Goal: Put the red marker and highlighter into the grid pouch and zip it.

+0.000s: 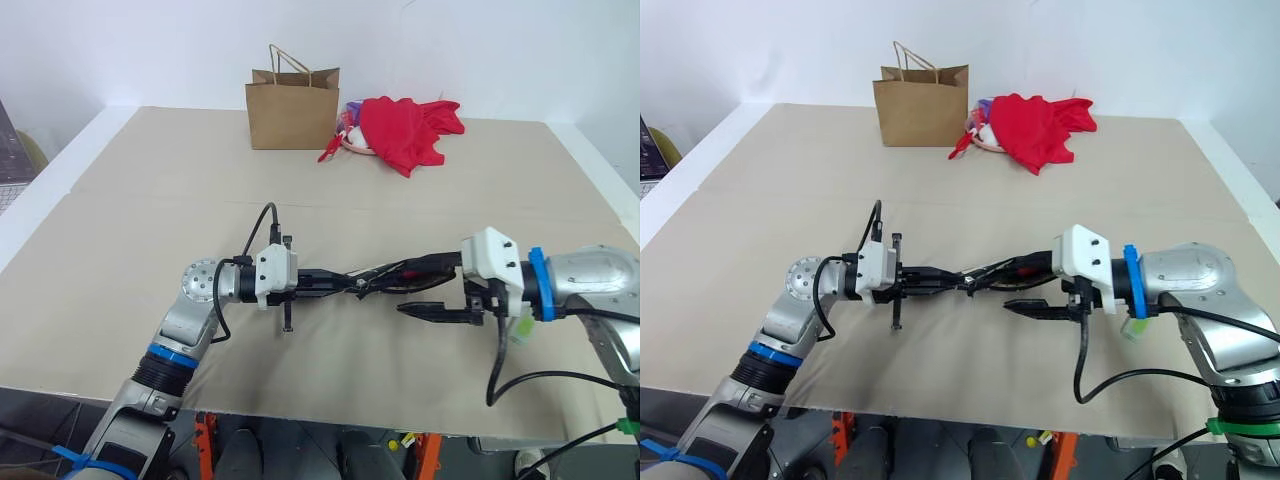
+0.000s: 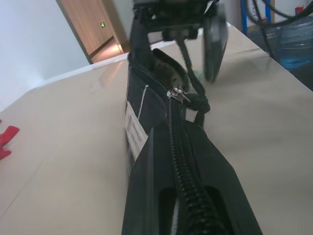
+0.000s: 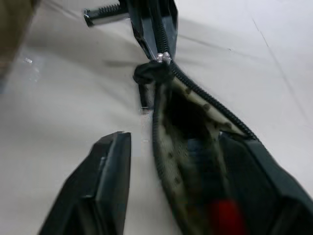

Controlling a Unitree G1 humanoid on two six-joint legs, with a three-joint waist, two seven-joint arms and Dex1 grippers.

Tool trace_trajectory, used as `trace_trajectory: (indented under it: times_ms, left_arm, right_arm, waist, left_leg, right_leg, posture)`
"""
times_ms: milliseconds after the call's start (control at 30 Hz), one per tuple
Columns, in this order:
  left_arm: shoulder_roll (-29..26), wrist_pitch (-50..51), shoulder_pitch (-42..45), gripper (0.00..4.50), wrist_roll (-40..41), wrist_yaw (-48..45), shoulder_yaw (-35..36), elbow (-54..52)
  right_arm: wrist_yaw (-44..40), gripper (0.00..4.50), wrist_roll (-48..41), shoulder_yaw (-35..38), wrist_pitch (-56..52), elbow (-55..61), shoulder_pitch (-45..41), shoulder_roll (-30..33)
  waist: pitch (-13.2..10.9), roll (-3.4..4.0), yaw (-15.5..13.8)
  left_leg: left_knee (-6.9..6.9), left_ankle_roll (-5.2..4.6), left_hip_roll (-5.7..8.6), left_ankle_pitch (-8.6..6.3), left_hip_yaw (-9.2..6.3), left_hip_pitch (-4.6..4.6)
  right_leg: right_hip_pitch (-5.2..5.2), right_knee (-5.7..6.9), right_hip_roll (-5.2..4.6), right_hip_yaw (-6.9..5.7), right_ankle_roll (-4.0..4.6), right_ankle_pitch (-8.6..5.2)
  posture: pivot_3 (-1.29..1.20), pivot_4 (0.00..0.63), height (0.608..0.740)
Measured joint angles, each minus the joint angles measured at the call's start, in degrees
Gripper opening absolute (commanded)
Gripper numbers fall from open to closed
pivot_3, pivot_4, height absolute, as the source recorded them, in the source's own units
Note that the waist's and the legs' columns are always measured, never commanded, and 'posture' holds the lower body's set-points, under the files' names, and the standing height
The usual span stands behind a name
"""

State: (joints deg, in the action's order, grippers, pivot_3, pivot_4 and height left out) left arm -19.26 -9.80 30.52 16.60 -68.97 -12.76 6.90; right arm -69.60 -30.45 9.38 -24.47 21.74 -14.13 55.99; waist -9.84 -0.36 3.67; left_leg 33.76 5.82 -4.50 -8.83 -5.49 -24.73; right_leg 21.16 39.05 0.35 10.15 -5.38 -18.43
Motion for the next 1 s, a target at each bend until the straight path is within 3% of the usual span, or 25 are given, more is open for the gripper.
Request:
trace_trajectory:
  times_ms: [67,133,167,300,333,367,400,567,633,900,1000]
  left_arm:
    - [-0.33,0.41,-0.03,0.0,0.17,0.16,0.24,-0.01]
    - [-0.61,0.77,-0.05,0.0,0.18,0.2,0.33,0.03]
    - [-1.12,1.02,-0.04,0.0,0.18,0.21,0.4,0.12]
    - [-1.8,1.02,-0.06,0.0,0.16,0.13,0.46,0.53]
    - [-1.95,1.02,-0.06,0.0,0.15,0.13,0.52,0.67]
    - [-2.03,1.02,-0.06,0.0,0.16,0.11,0.66,0.71]
    - [-2.04,1.02,-0.06,0.0,0.15,0.1,0.67,0.71]
    - [-2.08,1.03,-0.05,0.0,0.17,0.05,0.71,0.7]
    - [-2.14,1.03,-0.01,0.0,0.17,-0.08,0.76,0.7]
    - [-2.13,1.13,0.14,0.0,0.16,-0.04,0.83,0.68]
    - [-2.12,1.29,0.13,0.0,0.16,0.05,0.82,0.53]
  right_arm:
    - [2.75,4.41,-6.0,9.09,-6.05,1.82,6.49,-0.97]
    - [5.25,4.41,-8.82,13.44,-9.29,2.08,8.16,-2.3]
    - [9.84,4.41,-11.87,19.38,-13.24,2.22,9.75,-4.01]
    - [19.48,4.41,-11.56,25.01,-15.94,3.3,11.87,-7.93]
    - [23.23,4.41,-10.99,25.98,-16.93,3.51,12.19,-9.59]
    - [34.84,4.41,-8.96,27.68,-19.06,5.21,12.33,-15.6]
    - [42.98,4.41,-5.76,27.61,-19.53,7.82,12.55,-20.46]
    - [55.65,4.41,1.43,26.34,-20.14,12.44,14.91,-26.9]
    - [67.44,4.41,10.34,20.44,-20.62,14.06,20.92,-34.85]
    - [74.69,4.41,16.56,16.52,-19.93,14.12,25.37,-42.61]
    - [76.98,3.79,16.36,16.89,-19.13,14.34,25.29,-47.81]
  waist:
    - [0.0,0.0,-0.44]
    - [0.01,-0.01,-0.55]
    - [0.02,0.01,-0.48]
    - [0.03,-0.04,-0.6]
    - [0.03,-0.02,-0.58]
    - [0.04,-0.02,-0.57]
    - [0.06,0.03,-0.55]
    - [0.17,-0.06,-0.68]
    - [0.19,0.0,-0.79]
    - [0.18,0.03,-0.75]
    - [0.2,0.01,-0.74]
  left_leg:
    - [0.02,0.0,0.0,0.0,-0.01,0.01]
    - [0.06,0.0,0.0,0.0,-0.01,0.01]
    - [0.09,-0.04,0.0,0.02,-0.01,0.05]
    - [0.09,-0.17,-0.01,0.11,-0.03,0.06]
    - [0.1,-0.19,-0.01,0.13,-0.01,0.06]
    - [0.11,-0.18,-0.01,0.13,-0.01,0.05]
    - [0.06,-0.22,-0.01,0.21,-0.02,0.05]
    - [-0.12,-0.21,-0.02,0.23,-0.06,0.04]
    - [-0.23,-0.2,-0.02,0.23,-0.05,0.0]
    - [-0.27,-0.2,-0.03,0.23,-0.05,0.04]
    - [-0.28,-0.2,-0.06,0.23,-0.07,0.06]
  right_leg:
    - [-0.01,0.01,0.0,-0.01,0.06,0.03]
    - [-0.02,0.03,0.01,-0.01,0.1,0.06]
    - [-0.03,0.04,0.02,0.0,0.09,0.1]
    - [-0.04,0.04,0.04,-0.01,-0.12,0.08]
    - [-0.02,0.04,0.03,0.0,-0.15,0.11]
    - [-0.02,0.04,0.03,0.0,-0.15,0.12]
    - [0.05,0.05,0.04,0.0,-0.14,0.18]
    - [0.09,0.05,0.07,-0.03,-0.09,0.14]
    - [0.16,0.05,0.04,-0.05,-0.03,0.08]
    - [0.16,0.06,0.03,-0.07,0.02,0.05]
    - [0.15,0.06,0.05,-0.09,0.03,0.05]
  posture:
    - [0.0,0.15,0.74]
    - [0.0,0.15,0.74]
    - [0.0,0.15,0.74]
    - [0.0,0.15,0.74]
    - [0.0,0.15,0.74]
    - [0.0,0.15,0.74]
    - [0.0,0.15,0.74]
    - [0.0,0.15,0.74]
    - [0.0,0.15,0.74]
    - [0.0,0.15,0.74]
    - [0.0,0.15,0.74]
